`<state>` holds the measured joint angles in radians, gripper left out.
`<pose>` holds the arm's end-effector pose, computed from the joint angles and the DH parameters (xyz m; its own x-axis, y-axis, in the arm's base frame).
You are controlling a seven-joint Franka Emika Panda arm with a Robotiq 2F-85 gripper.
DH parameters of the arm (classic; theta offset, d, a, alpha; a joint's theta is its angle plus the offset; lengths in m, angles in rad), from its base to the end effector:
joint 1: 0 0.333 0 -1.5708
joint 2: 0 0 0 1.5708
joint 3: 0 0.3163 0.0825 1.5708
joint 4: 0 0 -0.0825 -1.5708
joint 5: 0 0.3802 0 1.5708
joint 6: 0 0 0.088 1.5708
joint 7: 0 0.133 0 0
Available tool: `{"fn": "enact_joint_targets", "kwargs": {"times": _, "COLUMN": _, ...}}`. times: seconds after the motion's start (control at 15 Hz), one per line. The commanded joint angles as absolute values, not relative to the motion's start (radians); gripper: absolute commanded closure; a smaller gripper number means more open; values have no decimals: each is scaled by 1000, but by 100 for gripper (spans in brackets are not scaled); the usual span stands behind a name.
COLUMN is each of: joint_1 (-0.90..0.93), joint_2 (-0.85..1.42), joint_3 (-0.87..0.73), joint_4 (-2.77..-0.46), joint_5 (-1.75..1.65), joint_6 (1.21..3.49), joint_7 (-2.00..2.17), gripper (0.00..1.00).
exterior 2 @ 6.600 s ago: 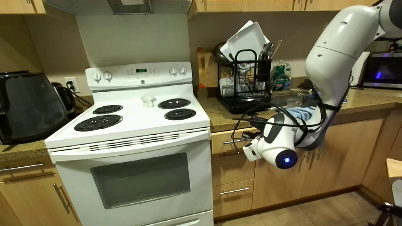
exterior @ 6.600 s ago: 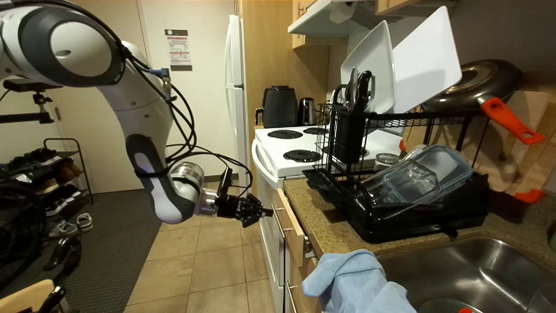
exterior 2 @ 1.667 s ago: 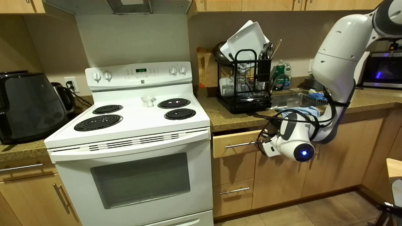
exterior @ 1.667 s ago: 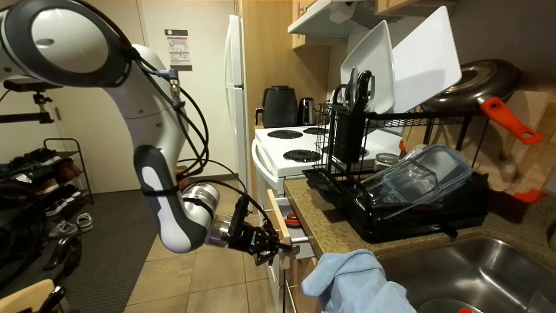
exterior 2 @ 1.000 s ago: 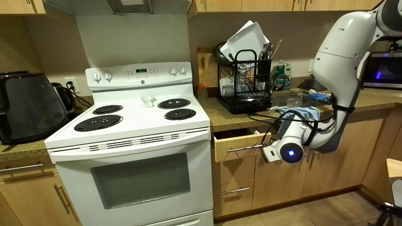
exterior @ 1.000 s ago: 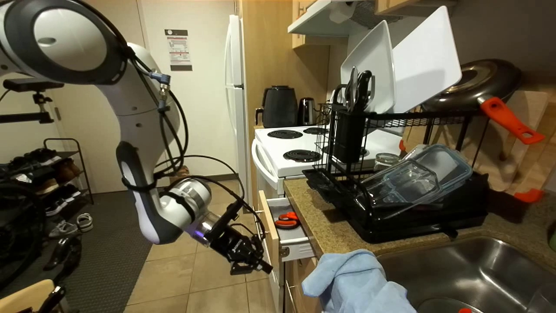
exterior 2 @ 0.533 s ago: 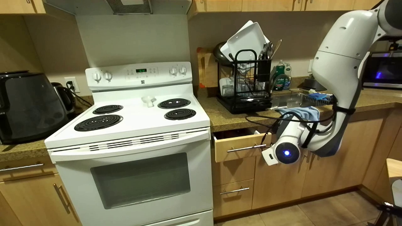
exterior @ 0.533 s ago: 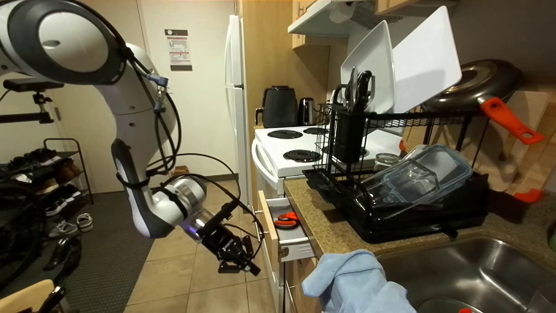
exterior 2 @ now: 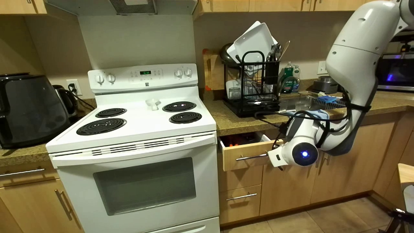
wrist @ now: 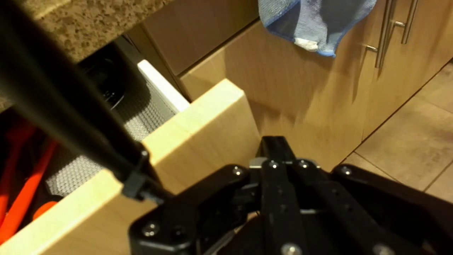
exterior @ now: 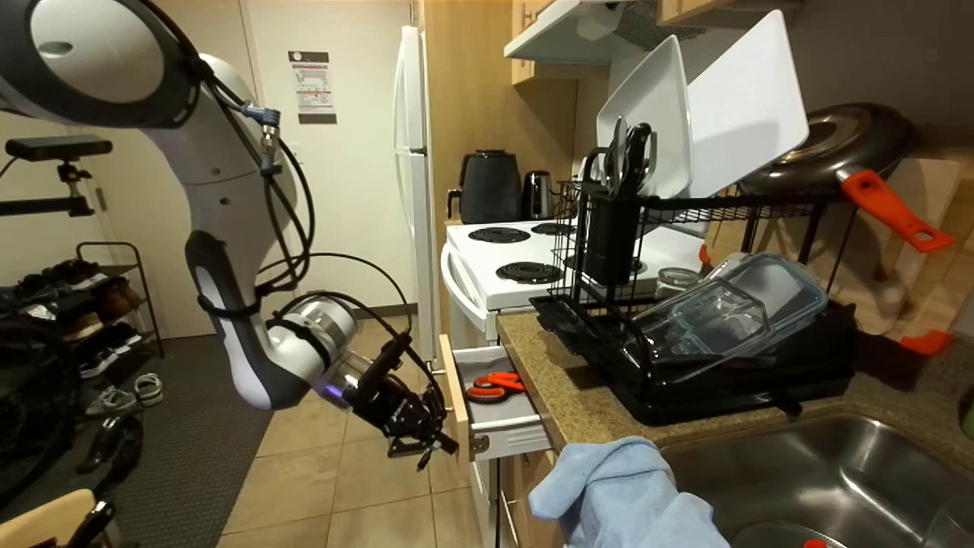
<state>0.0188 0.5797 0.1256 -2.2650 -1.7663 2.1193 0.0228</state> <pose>0.4904 0.0119 0.0765 0.1050 0.5896 -0.8008 0.9061 0.2751 0.3214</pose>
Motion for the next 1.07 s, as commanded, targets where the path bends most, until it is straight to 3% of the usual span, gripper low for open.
{"fn": "enact_joint_targets", "kwargs": {"times": 0.0, "joint_1": 25, "joint_2": 578, "joint_3": 119, "joint_4": -2269, "joint_5": -1780, "joint_6": 2127, "joint_7": 38, "gripper": 94}}
{"fn": "enact_joint_targets", "kwargs": {"times": 0.27, "joint_1": 22, "joint_2": 575, "joint_3": 116, "joint_4": -2285, "joint_5": -1789, "joint_6": 2128, "joint_7": 54, "gripper": 73}}
{"fn": "enact_joint_targets", "kwargs": {"times": 1.0, "joint_1": 22, "joint_2": 575, "joint_3": 116, "joint_4": -2285, "joint_5": -1789, "joint_6": 2129, "joint_7": 55, "gripper": 73}}
